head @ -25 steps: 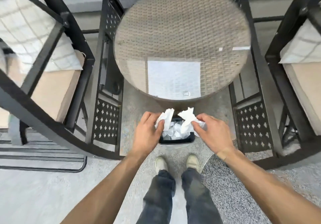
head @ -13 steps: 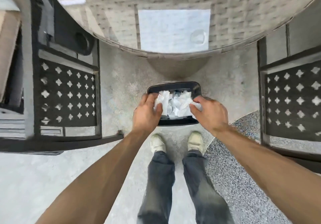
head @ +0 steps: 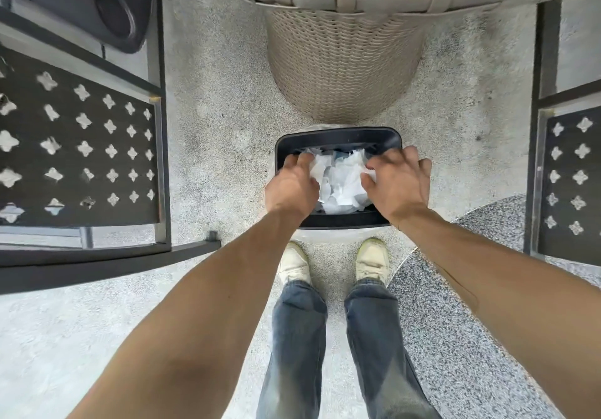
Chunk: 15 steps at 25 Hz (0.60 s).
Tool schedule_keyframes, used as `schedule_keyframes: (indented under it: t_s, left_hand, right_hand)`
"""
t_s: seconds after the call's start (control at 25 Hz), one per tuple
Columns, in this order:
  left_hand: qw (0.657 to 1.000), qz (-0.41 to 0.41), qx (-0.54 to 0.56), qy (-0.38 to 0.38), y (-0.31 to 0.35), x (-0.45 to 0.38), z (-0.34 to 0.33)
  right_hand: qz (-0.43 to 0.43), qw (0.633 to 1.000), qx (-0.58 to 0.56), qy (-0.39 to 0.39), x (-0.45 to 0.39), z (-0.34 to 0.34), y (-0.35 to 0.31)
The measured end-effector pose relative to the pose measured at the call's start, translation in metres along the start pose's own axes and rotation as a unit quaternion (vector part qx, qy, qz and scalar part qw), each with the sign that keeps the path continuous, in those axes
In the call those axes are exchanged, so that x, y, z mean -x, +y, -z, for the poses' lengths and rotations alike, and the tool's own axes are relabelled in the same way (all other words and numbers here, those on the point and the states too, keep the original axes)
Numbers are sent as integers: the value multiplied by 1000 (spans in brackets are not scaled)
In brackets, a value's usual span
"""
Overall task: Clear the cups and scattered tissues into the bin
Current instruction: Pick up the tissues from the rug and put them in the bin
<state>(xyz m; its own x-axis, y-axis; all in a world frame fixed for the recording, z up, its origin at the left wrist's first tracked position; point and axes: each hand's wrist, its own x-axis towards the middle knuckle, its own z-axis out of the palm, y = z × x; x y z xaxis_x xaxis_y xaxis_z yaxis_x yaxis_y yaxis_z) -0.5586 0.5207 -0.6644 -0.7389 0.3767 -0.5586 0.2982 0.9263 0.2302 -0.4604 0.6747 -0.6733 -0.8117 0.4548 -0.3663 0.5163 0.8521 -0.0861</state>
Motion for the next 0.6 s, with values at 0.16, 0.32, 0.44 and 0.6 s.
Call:
schedule_keyframes:
  t_s: [0.16,0.32,0.44,0.6]
  left_hand:
    - [1000,-1,-8,-3,1,-5,0]
    - [1000,-8,-10,-4,-1,5,11]
    - [1000,-13,12,16,1,19,34]
    - [996,-57,52,50,4,56,79]
  right_hand:
    - [8,1000,8,-9,-2,0,0]
    - [6,999,-29,-25,0,14,-1]
    - [11,998,-50,-24,8,37,-1]
    - [55,993,-99,18,28,88,-5]
